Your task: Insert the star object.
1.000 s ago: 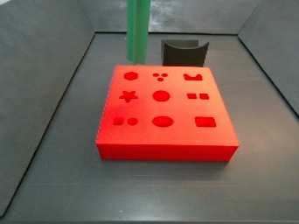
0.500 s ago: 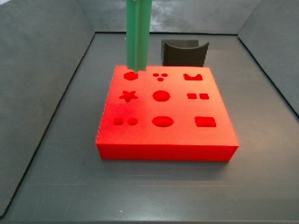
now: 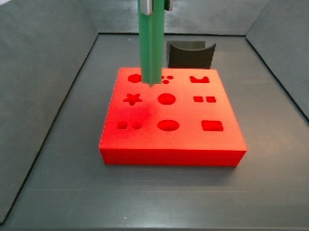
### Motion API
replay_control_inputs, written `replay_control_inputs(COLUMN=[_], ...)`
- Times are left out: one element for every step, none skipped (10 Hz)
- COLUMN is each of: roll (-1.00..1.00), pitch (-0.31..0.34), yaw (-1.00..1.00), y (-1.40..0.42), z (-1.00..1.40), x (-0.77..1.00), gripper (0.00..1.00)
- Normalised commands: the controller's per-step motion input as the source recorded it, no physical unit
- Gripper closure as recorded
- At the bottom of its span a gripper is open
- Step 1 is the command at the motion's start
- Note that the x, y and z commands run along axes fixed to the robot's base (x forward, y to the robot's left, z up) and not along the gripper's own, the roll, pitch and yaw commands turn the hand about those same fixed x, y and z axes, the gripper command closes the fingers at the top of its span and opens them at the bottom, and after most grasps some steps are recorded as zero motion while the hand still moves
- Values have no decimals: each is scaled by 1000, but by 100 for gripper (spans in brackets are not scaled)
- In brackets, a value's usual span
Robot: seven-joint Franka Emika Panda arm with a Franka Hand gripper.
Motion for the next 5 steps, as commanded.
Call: replay_control_inputs(roll=[166, 273, 366, 399, 449], pitch=[6, 83, 131, 147, 160], yaw=[0, 94, 46, 3, 57], y=[-103, -197, -137, -74, -40], z=[94, 0, 0, -46, -26], x=[23, 0, -31, -114, -194], gripper=[100, 100, 100, 100, 100])
